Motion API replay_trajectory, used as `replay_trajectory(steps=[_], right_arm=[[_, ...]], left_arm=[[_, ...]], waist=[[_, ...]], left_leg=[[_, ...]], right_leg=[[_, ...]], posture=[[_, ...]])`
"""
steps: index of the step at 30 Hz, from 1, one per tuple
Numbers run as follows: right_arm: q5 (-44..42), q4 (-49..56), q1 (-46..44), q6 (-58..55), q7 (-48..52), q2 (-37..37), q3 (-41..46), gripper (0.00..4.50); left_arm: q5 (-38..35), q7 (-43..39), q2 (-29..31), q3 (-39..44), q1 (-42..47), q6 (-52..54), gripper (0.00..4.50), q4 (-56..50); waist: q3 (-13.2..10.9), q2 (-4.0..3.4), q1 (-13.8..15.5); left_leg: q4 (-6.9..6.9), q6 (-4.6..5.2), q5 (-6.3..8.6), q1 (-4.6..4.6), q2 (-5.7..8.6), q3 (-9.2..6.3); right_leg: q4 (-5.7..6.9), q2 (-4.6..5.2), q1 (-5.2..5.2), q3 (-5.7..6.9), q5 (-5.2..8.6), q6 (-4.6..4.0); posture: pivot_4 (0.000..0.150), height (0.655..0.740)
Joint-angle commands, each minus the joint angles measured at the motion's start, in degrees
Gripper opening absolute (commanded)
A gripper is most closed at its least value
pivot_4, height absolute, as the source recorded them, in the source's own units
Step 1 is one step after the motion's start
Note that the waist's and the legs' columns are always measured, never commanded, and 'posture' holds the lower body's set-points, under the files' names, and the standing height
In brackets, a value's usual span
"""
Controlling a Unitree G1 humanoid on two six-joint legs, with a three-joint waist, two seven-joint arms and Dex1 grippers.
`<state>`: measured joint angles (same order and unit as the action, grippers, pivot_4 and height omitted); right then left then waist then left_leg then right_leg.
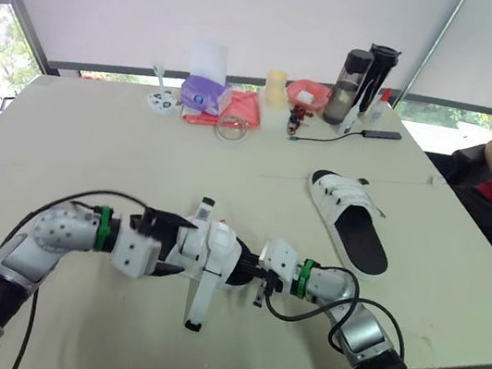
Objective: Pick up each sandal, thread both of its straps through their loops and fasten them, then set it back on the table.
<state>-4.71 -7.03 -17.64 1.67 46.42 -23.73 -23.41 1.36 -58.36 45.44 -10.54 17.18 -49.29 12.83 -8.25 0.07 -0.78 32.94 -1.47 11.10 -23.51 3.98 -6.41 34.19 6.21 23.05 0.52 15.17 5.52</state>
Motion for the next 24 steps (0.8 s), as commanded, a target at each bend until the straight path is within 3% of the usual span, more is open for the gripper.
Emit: replay_trajectory(steps=[1, 5, 8, 24], right_arm=[[6.47, -12.04, 3.73, -5.30, -1.48, -2.22, -2.19, 0.00], [6.48, -12.02, 3.57, -5.34, -1.23, -2.20, -2.33, 0.00], [6.51, -12.08, 3.39, -5.42, -1.26, -2.12, -2.38, 0.00], [6.18, -11.10, 3.78, -6.15, -1.09, -2.72, -2.08, 0.00]], left_arm=[[6.59, 7.00, -2.18, 2.55, 1.38, -21.52, 4.21, 6.45], [15.28, 12.37, -5.50, 5.42, 3.31, -36.65, 4.21, 11.71], [19.88, 14.99, -7.43, 6.11, 2.90, -42.18, 4.21, 13.92], [42.12, 32.07, -7.51, 5.92, -1.16, -43.21, 4.21, 11.15]], waist=[[0.01, 0.04, 0.04], [0.03, 0.08, 0.07], [0.07, 0.10, 0.02], [0.17, 0.18, 0.15]], left_leg=[[0.00, 0.00, 0.00, 0.00, 0.00, 0.00], [0.00, 0.00, 0.00, 0.04, 0.00, 0.02], [0.00, 0.00, 0.00, 0.14, 0.01, 0.05], [0.01, 0.00, 0.00, 0.44, 0.02, 0.01]], right_leg=[[0.01, 0.00, 0.00, 0.00, 0.00, 0.00], [0.04, 0.00, -0.03, 0.01, 0.00, 0.01], [0.09, 0.00, -0.11, 0.02, -0.01, 0.02], [0.20, 0.02, -0.54, 0.16, -0.16, 0.31]], posture=[[0.150, 0.7400], [0.150, 0.7400], [0.150, 0.7400], [0.150, 0.7400]])
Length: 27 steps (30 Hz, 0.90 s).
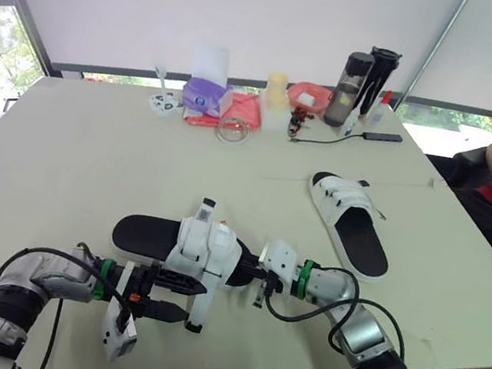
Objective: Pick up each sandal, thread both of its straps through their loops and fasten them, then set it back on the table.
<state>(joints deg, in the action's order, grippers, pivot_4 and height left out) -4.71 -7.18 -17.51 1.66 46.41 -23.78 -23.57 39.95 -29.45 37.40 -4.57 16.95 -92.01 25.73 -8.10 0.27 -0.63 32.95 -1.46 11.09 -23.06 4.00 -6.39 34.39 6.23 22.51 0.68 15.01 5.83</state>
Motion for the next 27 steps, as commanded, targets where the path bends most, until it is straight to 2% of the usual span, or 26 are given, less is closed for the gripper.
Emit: replay_trajectory(steps=[1, 7, 8, 10, 15, 16, 17, 21, 24, 27], right_arm=[[6.15, -10.95, 3.61, -6.17, -1.04, -2.62, -1.94, 0.00], [6.00, -10.80, 3.73, -6.31, -0.95, -2.57, -1.84, 0.00], [6.00, -10.80, 3.76, -6.33, -0.94, -2.57, -1.81, 0.00], [5.99, -10.77, 3.82, -6.39, -0.96, -2.55, -1.77, 0.00], [5.99, -10.86, 3.83, -6.38, -1.01, -2.51, -1.66, 0.00], [6.00, -10.93, 3.81, -6.35, -1.00, -2.50, -1.65, 0.00], [6.02, -11.03, 3.78, -6.31, -0.99, -2.47, -1.63, 0.00], [6.09, -11.25, 3.75, -6.21, -1.03, -2.35, -1.63, 0.00], [6.14, -11.45, 3.69, -6.18, -1.05, -2.27, -1.63, 0.00], [6.20, -11.66, 3.64, -6.09, -1.04, -2.22, -1.66, 0.00]], left_arm=[[5.24, 4.02, -0.26, -0.05, -1.06, -0.49, 4.21, -2.02], [16.41, 10.26, -2.18, -0.85, 0.79, 3.72, 4.21, -1.66], [17.32, 11.40, -2.29, -1.35, 1.33, 4.09, 3.98, -1.95], [18.49, 13.66, -2.22, -2.22, 1.94, 4.56, 3.40, -2.46], [21.13, 19.76, -1.13, -4.11, 2.43, 5.69, 0.71, -4.07], [21.56, 20.90, -0.99, -4.50, 2.65, 6.16, 0.26, -4.41], [21.96, 22.10, -0.98, -4.74, 2.94, 6.70, 0.01, -4.83], [21.59, 28.04, -2.20, -3.88, 4.33, 10.39, 0.01, -7.27], [14.33, 32.52, -3.94, -1.18, 5.91, 10.96, 0.01, -10.20], [7.78, 32.61, -3.75, -1.10, 7.29, 13.74, 0.01, -12.19]], waist=[[0.01, -0.02, 0.01], [0.36, -0.26, 0.19], [0.39, -0.30, 0.20], [0.42, -0.37, 0.13], [0.63, -0.53, 0.02], [0.74, -0.66, 0.02], [0.84, -0.70, 0.05], [0.95, -0.83, 0.11], [0.91, -0.54, 0.21], [0.90, -0.37, 0.19]], left_leg=[[0.00, 0.00, 0.00, 0.03, 0.00, 0.00], [0.00, 0.00, 0.00, 0.35, 0.05, 0.01], [0.00, 0.01, 0.01, 0.39, 0.05, 0.01], [0.00, 0.02, 0.01, 0.40, 0.04, 0.02], [0.00, 0.03, 0.02, -0.19, 0.00, -0.05], [0.00, 0.03, 0.02, -0.20, 0.00, -0.06], [0.00, 0.03, 0.02, -0.20, 0.01, -0.06], [0.00, 0.03, 0.02, -0.08, 0.01, -0.10], [0.01, 0.02, 0.02, -0.06, 0.01, -0.20], [0.04, 0.02, 0.02, -0.08, 0.01, -0.25]], right_leg=[[0.00, 0.01, -0.02, 0.00, 0.00, 0.00], [-0.02, 0.15, -0.32, 0.12, 0.02, 0.04], [-0.03, 0.17, -0.40, 0.16, 0.03, 0.05], [-0.08, 0.21, -0.52, 0.27, 0.04, 0.05], [-0.10, 0.47, -0.47, 0.78, 0.04, 0.05], [-0.09, 0.50, -0.47, 0.82, 0.05, 0.06], [-0.08, 0.52, -0.48, 0.86, 0.05, 0.06], [0.03, 0.55, -0.28, 1.06, 0.05, 0.08], [0.14, 0.56, -0.29, 1.17, 0.04, 0.09], [0.20, 0.56, -0.29, 1.23, -0.01, 0.17]], posture=[[0.150, 0.7400], [0.150, 0.7400], [0.150, 0.7400], [0.150, 0.7400], [0.150, 0.7400], [0.150, 0.7400], [0.150, 0.7400], [0.150, 0.7400], [0.150, 0.7400], [0.150, 0.7400]])
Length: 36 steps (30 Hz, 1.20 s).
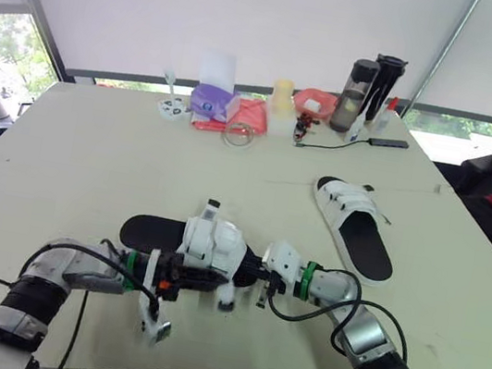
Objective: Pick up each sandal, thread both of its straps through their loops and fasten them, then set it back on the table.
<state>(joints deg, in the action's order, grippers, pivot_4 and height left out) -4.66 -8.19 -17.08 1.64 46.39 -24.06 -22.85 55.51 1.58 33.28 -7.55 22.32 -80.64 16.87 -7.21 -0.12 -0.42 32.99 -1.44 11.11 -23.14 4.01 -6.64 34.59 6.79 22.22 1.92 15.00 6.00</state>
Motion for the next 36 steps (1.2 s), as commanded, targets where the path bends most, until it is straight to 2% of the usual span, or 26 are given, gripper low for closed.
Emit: replay_trajectory(steps=[1, 5, 11, 15, 17, 18, 23, 26, 30, 36], right_arm=[[6.13, -10.69, 3.21, -6.08, -0.99, -1.94, -2.38, 0.00], [6.17, -11.14, 3.00, -5.90, -0.81, -1.87, -2.40, 0.00], [6.31, -12.21, 2.30, -5.55, -0.86, -1.37, -2.44, 0.00], [6.25, -11.98, 2.46, -5.56, -0.86, -1.40, -2.48, 0.00], [6.28, -11.96, 2.61, -5.48, -0.86, -1.54, -2.47, 0.00], [6.29, -12.00, 2.63, -5.46, -0.88, -1.59, -2.45, 0.00], [6.30, -12.05, 2.63, -5.47, -1.04, -1.46, -2.54, 0.00], [6.28, -12.24, 2.39, -5.48, -1.16, -1.18, -2.61, 0.00], [6.26, -12.39, 2.29, -5.40, -1.25, -1.03, -2.63, 0.00], [6.30, -12.84, 1.91, -5.38, -1.52, -0.39, -2.77, 0.00]], left_arm=[[-10.90, 0.83, 0.72, 1.39, 2.50, 3.71, 0.01, -4.36], [-23.75, -4.87, 3.52, -3.38, 3.04, 9.50, 0.01, -9.20], [-44.20, -20.27, 3.77, -8.56, 1.46, 31.68, 0.01, -12.94], [-53.73, -28.73, 3.07, -8.40, -0.68, 44.84, 0.01, -16.24], [-59.96, -33.30, 3.10, -7.92, -2.42, 54.91, 0.01, -19.26], [-64.43, -35.51, 3.34, -7.68, -3.21, 63.56, 0.01, -21.45], [-83.47, -35.33, 1.74, -3.20, -1.32, 101.58, 0.01, -28.51], [-91.74, -36.10, 1.81, -1.38, 1.25, 117.80, 0.01, -30.68], [-95.43, -36.74, 1.96, -0.38, 4.06, 128.25, 0.01, -32.32], [-93.94, -43.07, 0.41, -2.22, 10.82, 129.18, 0.01, -29.24]], waist=[[-0.04, -0.07, -0.08], [-0.31, 0.20, -0.16], [-0.85, 0.17, -0.15], [-1.04, 0.15, -0.18], [-1.05, 0.16, -0.18], [-1.06, 0.16, -0.20], [-1.10, 0.24, -0.23], [-1.16, 0.40, -0.26], [-1.14, 0.45, -0.38], [-1.16, 0.60, -0.30]], left_leg=[[0.01, 0.00, 0.00, 0.01, 0.01, 0.01], [0.03, 0.00, 0.00, -0.01, 0.04, 0.05], [0.09, 0.00, -0.01, -0.15, 0.04, 0.01], [0.09, 0.00, -0.01, -0.19, 0.04, -0.03], [0.09, 0.00, -0.01, -0.18, 0.04, -0.05], [0.09, 0.00, -0.01, -0.18, 0.04, -0.05], [0.09, 0.00, -0.01, -0.19, 0.04, -0.13], [0.09, 0.00, -0.01, -0.18, 0.05, -0.19], [0.11, 0.00, -0.01, -0.13, 0.07, -0.16], [0.12, 0.00, 0.00, -0.14, 0.07, -0.15]], right_leg=[[0.00, 0.00, 0.00, 0.01, -0.01, 0.02], [0.20, 0.00, 0.02, 0.07, -0.06, 0.12], [0.46, 0.01, 0.14, 0.03, -0.05, 0.08], [0.47, 0.02, 0.16, -0.01, -0.04, 0.07], [0.48, 0.02, 0.18, -0.02, -0.04, 0.07], [0.48, 0.02, 0.17, -0.02, -0.04, 0.07], [0.49, 0.00, 0.15, -0.04, -0.03, 0.05], [0.50, -0.03, 0.23, -0.02, -0.02, 0.04], [0.42, -0.01, 0.29, -0.01, -0.02, 0.04], [0.37, -0.02, 0.31, 0.00, -0.02, 0.04]], posture=[[0.150, 0.7400], [0.150, 0.7400], [0.150, 0.7400], [0.150, 0.7400], [0.150, 0.7400], [0.150, 0.7400], [0.150, 0.7400], [0.150, 0.7400], [0.150, 0.7400], [0.150, 0.7400]])
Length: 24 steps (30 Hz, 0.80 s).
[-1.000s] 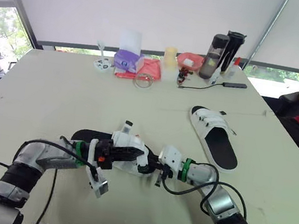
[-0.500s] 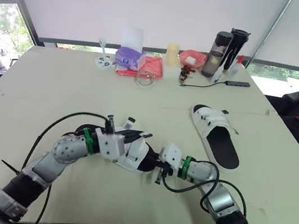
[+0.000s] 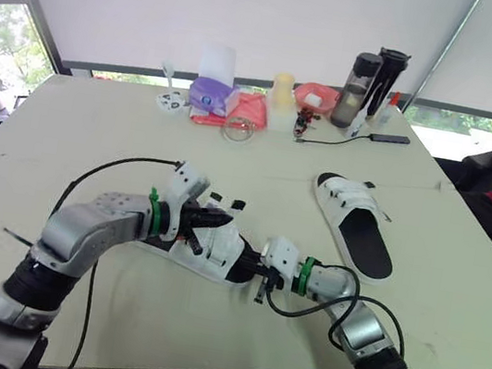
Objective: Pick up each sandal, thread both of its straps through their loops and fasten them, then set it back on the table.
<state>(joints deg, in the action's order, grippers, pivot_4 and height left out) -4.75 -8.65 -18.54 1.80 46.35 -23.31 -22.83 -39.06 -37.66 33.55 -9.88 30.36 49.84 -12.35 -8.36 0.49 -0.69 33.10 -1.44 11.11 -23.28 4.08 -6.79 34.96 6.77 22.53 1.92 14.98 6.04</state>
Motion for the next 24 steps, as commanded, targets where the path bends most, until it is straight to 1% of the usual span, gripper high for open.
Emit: replay_trajectory(steps=[1, 5, 8, 16, 18, 19, 20, 22, 24], right_arm=[[6.41, -12.46, 3.33, -5.50, -1.51, -1.07, -2.79, 0.00], [6.52, -12.43, 3.41, -5.62, -1.81, -0.77, -2.70, 0.00], [6.34, -11.79, 4.10, -5.85, -2.14, -0.93, -2.40, 0.00], [6.43, -11.41, 4.59, -5.78, -2.40, -1.14, -2.39, 0.00], [6.47, -11.44, 4.57, -5.64, -2.39, -1.18, -2.49, 0.00], [6.48, -11.44, 4.60, -5.60, -2.40, -1.19, -2.52, 0.00], [6.52, -11.49, 4.53, -5.52, -2.36, -1.20, -2.58, 0.00], [6.58, -11.60, 4.37, -5.45, -2.26, -1.20, -2.68, 0.00], [6.59, -11.66, 4.28, -5.40, -2.18, -1.20, -2.75, 0.00]], left_arm=[[1.55, -4.79, 0.03, -0.47, 3.25, -1.91, 0.01, 0.68], [4.87, -8.06, -0.59, -2.27, 5.16, -3.57, 0.01, 4.28], [7.84, -6.38, -1.71, -2.21, 5.81, -3.16, 0.01, 7.94], [9.46, -3.22, -4.16, 0.88, 6.36, 1.31, 0.01, 11.51], [10.38, -1.72, -4.59, 0.87, 6.12, 2.57, 0.56, 12.16], [10.50, -1.31, -4.78, 0.95, 6.04, 2.99, 0.94, 12.22], [10.04, -0.12, -5.64, 2.04, 6.39, 4.19, 1.39, 12.77], [10.11, 2.11, -6.79, 3.71, 7.31, 5.53, 2.44, 14.02], [11.27, 1.83, -6.46, 3.49, 7.65, 4.33, 3.51, 14.23]], waist=[[-0.01, -0.01, -0.09], [0.00, -0.01, -0.14], [0.00, -0.02, -0.14], [0.02, 0.01, -0.08], [0.03, 0.01, -0.10], [0.04, 0.02, -0.10], [0.06, 0.01, -0.13], [0.09, 0.02, -0.15], [0.09, 0.02, -0.21]], left_leg=[[0.00, 0.00, 0.00, 0.00, 0.00, 0.03], [0.00, 0.00, 0.00, 0.00, 0.00, 0.05], [0.00, 0.00, 0.00, -0.01, -0.01, 0.04], [0.00, 0.00, 0.00, -0.02, -0.01, 0.01], [0.01, 0.00, 0.00, -0.02, -0.01, 0.02], [0.01, 0.00, 0.00, -0.02, -0.01, 0.01], [0.01, 0.00, 0.00, -0.02, -0.01, 0.01], [0.00, 0.00, 0.00, 0.01, -0.01, 0.01], [0.00, 0.00, 0.00, 0.01, -0.01, 0.00]], right_leg=[[-0.02, 0.01, 0.00, 0.00, 0.00, 0.00], [-0.05, 0.01, 0.02, 0.00, 0.00, -0.01], [-0.06, 0.02, 0.02, -0.01, 0.00, -0.01], [-0.06, 0.03, 0.02, -0.02, 0.00, -0.01], [-0.09, 0.03, 0.02, -0.01, 0.00, -0.01], [-0.12, 0.03, 0.01, -0.01, 0.00, -0.01], [-0.12, 0.03, 0.00, -0.01, -0.01, -0.01], [-0.14, 0.03, -0.05, -0.01, -0.01, -0.01], [-0.13, 0.02, -0.04, -0.01, -0.01, 0.00]], posture=[[0.150, 0.7400], [0.150, 0.7400], [0.150, 0.7400], [0.150, 0.7400], [0.150, 0.7400], [0.150, 0.7400], [0.150, 0.7400], [0.150, 0.7400], [0.150, 0.7400]])
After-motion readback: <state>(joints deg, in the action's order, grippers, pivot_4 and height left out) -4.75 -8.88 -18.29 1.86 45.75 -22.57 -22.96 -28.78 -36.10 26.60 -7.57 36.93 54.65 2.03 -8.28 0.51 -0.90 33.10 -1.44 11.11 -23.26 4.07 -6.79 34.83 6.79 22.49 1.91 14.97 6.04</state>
